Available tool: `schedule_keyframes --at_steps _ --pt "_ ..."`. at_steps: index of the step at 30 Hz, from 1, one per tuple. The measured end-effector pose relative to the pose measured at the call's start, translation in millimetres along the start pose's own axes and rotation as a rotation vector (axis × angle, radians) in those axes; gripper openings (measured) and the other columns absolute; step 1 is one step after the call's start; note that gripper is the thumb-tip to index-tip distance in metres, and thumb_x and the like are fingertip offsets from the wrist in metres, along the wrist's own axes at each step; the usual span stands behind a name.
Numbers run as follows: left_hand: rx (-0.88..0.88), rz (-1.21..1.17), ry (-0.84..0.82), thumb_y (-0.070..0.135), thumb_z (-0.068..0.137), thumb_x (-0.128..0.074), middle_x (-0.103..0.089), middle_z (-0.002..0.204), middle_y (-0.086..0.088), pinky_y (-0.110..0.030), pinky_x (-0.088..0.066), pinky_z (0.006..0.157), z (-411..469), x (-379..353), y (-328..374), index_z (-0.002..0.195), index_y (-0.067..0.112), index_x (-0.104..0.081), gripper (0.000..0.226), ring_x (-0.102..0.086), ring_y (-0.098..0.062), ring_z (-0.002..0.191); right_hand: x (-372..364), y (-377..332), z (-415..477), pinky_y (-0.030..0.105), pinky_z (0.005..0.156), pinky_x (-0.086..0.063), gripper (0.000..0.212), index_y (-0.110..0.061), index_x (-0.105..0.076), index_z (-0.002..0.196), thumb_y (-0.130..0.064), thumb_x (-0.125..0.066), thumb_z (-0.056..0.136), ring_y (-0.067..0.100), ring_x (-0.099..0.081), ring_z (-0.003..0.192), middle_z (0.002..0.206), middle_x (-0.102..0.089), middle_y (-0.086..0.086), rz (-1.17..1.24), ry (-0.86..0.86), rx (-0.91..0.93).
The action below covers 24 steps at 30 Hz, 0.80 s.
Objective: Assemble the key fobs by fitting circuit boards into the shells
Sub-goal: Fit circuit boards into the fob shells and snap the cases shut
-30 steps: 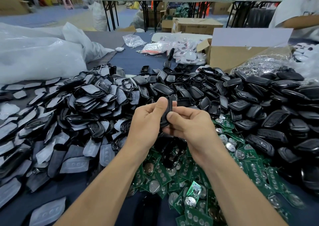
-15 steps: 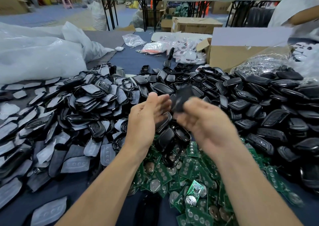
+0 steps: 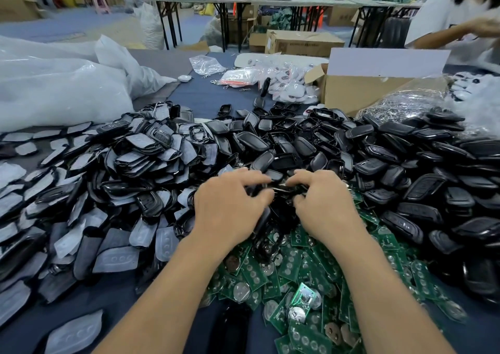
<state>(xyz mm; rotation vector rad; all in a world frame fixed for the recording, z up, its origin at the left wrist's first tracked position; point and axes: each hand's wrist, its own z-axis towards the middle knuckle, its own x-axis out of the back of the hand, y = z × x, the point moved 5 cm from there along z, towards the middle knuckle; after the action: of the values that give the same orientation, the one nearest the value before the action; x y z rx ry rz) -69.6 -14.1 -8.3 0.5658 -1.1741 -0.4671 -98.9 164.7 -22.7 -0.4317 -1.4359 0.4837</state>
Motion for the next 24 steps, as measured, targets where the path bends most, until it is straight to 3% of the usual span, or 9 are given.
schedule_keyframes --at_steps 5,9,11,13,15,17,20,22,24 --pt "0.031 0.173 0.003 0.030 0.100 -0.063 -0.075 0.091 0.013 -0.025 -0.044 0.060 3.2 4.9 -2.6 0.120 0.054 -0.072 0.033 -0.059 -0.011 0.064 14.9 -4.8 -5.0 0.031 0.055 -0.049 0.006 -0.023 -0.078 0.088 -0.023 -0.073 0.089 0.011 -0.058 0.054 0.073 -0.074 0.002 0.279 0.118 0.027" --pt "0.060 -0.045 0.166 0.022 0.097 -0.068 -0.079 0.097 0.015 -0.015 -0.047 0.059 4.4 14.3 -9.2 0.120 0.041 -0.077 0.031 -0.061 0.000 0.059 20.3 -10.1 -8.7 0.046 0.067 -0.058 0.014 -0.028 -0.077 0.080 -0.029 -0.070 0.092 0.034 -0.066 0.067 0.071 -0.075 0.002 0.515 0.169 -0.021" --pt "0.061 -0.179 0.242 0.020 0.092 -0.073 -0.073 0.089 0.022 -0.004 -0.046 0.061 3.8 17.1 -9.1 0.119 0.033 -0.079 0.030 -0.061 0.015 0.063 18.3 -12.5 -12.0 0.033 0.068 -0.060 0.010 -0.034 -0.078 0.098 -0.035 -0.071 0.092 0.015 -0.067 0.065 0.089 -0.080 -0.007 0.509 0.182 -0.045" --pt "0.099 -0.330 0.256 0.019 0.090 -0.076 -0.073 0.079 0.023 -0.006 -0.050 0.060 5.4 17.8 -12.9 0.110 0.030 -0.081 0.024 -0.067 0.011 0.060 16.9 -13.6 -15.9 0.008 0.077 -0.045 0.053 -0.042 -0.056 0.143 -0.036 -0.073 0.093 -0.009 -0.063 0.085 0.118 -0.071 -0.019 0.506 0.230 -0.076" --pt "0.145 -0.468 0.199 0.016 0.089 -0.077 -0.074 0.065 0.016 -0.008 -0.049 0.049 6.5 15.8 -16.0 0.097 0.031 -0.083 0.018 -0.071 -0.001 0.054 26.7 -13.1 -19.3 0.002 0.071 -0.041 0.073 -0.046 -0.037 0.154 -0.027 -0.073 0.094 -0.019 -0.058 0.087 0.110 -0.060 -0.027 0.485 0.365 -0.075" --pt "0.141 -0.536 0.100 0.012 0.088 -0.077 -0.075 0.063 0.010 -0.011 -0.048 0.046 7.5 11.6 -13.3 0.089 0.033 -0.083 0.021 -0.072 -0.010 0.051 37.0 -13.9 -19.5 0.005 0.068 -0.046 0.060 -0.044 -0.053 0.142 -0.021 -0.075 0.090 -0.015 -0.060 0.084 0.100 -0.066 -0.021 0.469 0.439 -0.017" --pt "0.140 -0.702 -0.047 0.008 0.087 -0.076 -0.078 0.070 0.000 -0.021 -0.052 0.049 6.5 2.9 -3.4 0.086 0.027 -0.085 0.022 -0.070 -0.017 0.050 28.1 -25.1 -13.9 0.004 0.076 -0.051 0.033 -0.038 -0.076 0.113 -0.027 -0.080 0.082 -0.011 -0.069 0.087 0.093 -0.077 -0.024 0.571 0.202 0.080" --pt "0.150 -0.833 -0.081 0.006 0.088 -0.077 -0.078 0.073 -0.005 -0.027 -0.056 0.054 4.5 -1.0 -0.1 0.090 0.022 -0.085 0.018 -0.068 -0.017 0.051 17.9 -29.0 -12.4 0.009 0.068 -0.052 0.013 -0.037 -0.081 0.092 -0.029 -0.081 0.082 -0.006 -0.071 0.074 0.078 -0.077 -0.019 0.630 0.090 0.068" --pt "0.164 -0.986 -0.121 0.009 0.089 -0.079 -0.079 0.080 -0.008 -0.027 -0.059 0.061 2.3 -3.0 2.1 0.095 0.018 -0.084 0.012 -0.068 -0.016 0.056 14.2 -24.7 -9.8 0.021 0.058 -0.050 0.016 -0.033 -0.082 0.075 -0.020 -0.079 0.084 0.006 -0.065 0.056 0.062 -0.073 -0.005 0.721 0.082 0.000"
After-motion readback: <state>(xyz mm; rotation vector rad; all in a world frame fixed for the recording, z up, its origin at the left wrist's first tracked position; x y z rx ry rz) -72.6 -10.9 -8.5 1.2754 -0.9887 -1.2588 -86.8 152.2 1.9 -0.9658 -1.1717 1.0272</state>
